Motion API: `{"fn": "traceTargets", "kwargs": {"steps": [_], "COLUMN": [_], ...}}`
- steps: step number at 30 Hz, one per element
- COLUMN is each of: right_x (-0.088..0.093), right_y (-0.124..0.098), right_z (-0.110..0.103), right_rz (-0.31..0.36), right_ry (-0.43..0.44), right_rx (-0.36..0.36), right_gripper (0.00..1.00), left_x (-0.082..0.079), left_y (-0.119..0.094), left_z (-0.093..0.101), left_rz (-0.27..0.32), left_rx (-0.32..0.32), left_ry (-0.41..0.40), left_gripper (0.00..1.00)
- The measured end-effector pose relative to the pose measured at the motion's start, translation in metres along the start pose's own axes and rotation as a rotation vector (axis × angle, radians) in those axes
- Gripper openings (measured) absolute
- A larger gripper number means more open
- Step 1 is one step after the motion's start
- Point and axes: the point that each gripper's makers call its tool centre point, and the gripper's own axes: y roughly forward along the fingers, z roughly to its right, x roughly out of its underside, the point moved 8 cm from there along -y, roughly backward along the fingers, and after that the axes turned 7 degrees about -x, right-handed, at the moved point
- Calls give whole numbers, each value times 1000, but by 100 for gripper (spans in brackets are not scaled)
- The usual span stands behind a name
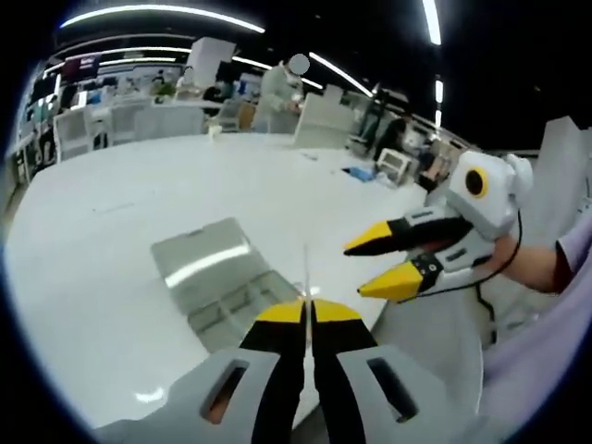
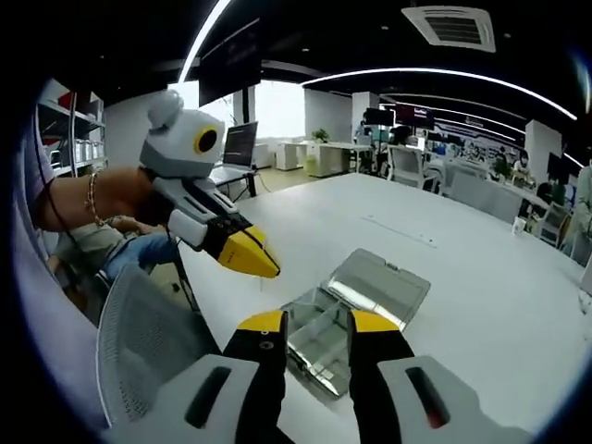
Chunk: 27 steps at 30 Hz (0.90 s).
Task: Insert the divider into the dual guide fixture by aligning both edges with the guide slots and pushing it downward to the bottom, including one-sided entry, uneven engagement, binding, and posture correction.
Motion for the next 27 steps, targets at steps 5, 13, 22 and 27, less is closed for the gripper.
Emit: {"fn": "traceTargets", "kwargs": {"steps": [5,13,22,27], "right_x": [-3,-14,-30,-34], "right_y": [-5,-11,-12,-8], "right_z": [4,4,5,3], "right_rz": [-39,-113,-164,-202], "right_ry": [-63,-189,-306,-356], "right_rx": [-53,-136,-198,-245], "right_gripper": [22,22,21,20], "left_x": [2,3,1,5], "left_y": [2,6,9,10], "left_z": [-2,3,10,8], "left_rz": [1,3,11,4], "left_rx": [25,76,126,142], "left_ry": [54,125,202,248], "left_gripper": [0,0,0,0]}}
